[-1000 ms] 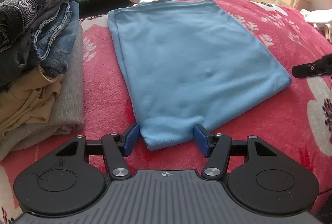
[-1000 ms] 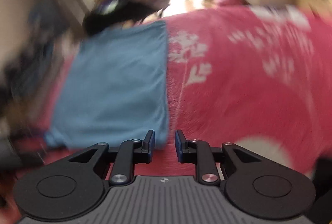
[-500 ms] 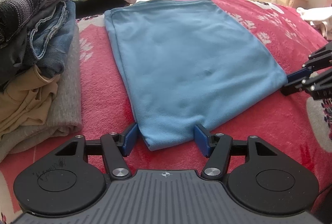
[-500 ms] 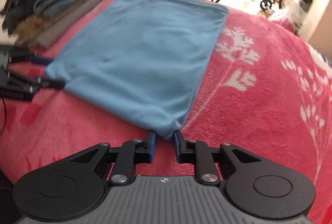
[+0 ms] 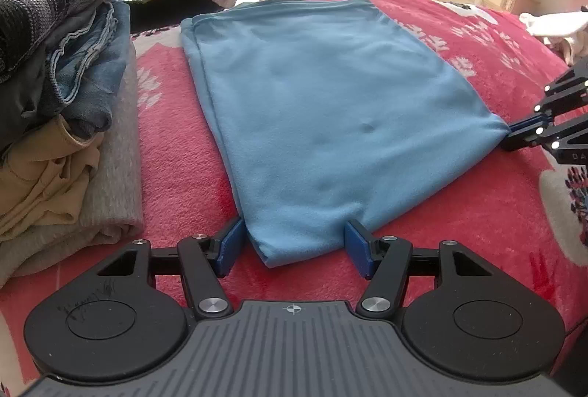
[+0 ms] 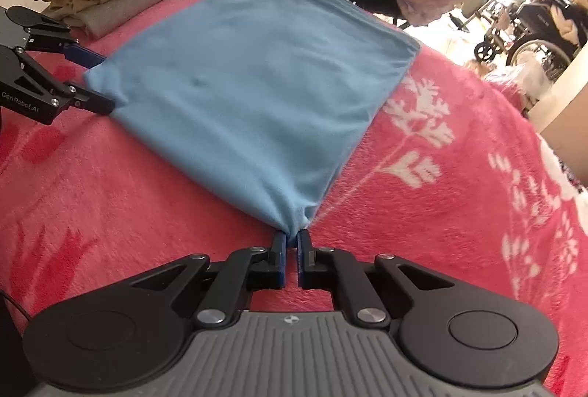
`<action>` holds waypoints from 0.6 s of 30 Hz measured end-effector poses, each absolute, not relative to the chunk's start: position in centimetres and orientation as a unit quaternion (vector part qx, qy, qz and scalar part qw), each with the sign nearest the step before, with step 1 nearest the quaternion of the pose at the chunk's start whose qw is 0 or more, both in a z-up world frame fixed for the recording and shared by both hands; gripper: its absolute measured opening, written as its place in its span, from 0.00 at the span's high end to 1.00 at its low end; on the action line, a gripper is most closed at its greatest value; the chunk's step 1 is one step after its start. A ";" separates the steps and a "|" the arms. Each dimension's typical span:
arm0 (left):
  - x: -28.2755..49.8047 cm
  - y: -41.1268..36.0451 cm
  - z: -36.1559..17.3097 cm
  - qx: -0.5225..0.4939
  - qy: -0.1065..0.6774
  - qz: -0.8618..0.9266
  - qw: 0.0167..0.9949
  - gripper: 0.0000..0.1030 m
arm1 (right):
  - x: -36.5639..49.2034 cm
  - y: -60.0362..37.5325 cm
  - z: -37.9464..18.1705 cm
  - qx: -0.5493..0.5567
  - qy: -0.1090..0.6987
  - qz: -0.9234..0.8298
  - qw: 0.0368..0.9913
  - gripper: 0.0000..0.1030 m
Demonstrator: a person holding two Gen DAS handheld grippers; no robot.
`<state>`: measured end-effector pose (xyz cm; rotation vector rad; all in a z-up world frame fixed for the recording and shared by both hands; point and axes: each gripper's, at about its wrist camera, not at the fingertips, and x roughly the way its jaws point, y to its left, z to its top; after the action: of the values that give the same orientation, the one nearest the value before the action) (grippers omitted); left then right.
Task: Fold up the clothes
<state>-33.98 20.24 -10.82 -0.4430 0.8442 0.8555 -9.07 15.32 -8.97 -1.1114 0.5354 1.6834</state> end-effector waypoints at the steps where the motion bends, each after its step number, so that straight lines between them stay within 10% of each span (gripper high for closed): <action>1: -34.0 20.2 -10.8 -0.205 0.394 0.399 0.802 0.42 | -9.1 15.3 -9.0 -0.468 0.218 0.691 0.506 0.96; 18: -36.5 18.0 -8.4 -0.136 0.391 0.358 0.837 0.42 | -4.7 16.2 -4.8 -0.237 0.380 0.656 0.607 0.97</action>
<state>-36.52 17.98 -8.37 -0.2872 0.8265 0.7578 -4.65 16.19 -4.85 -0.5481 0.8774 1.5167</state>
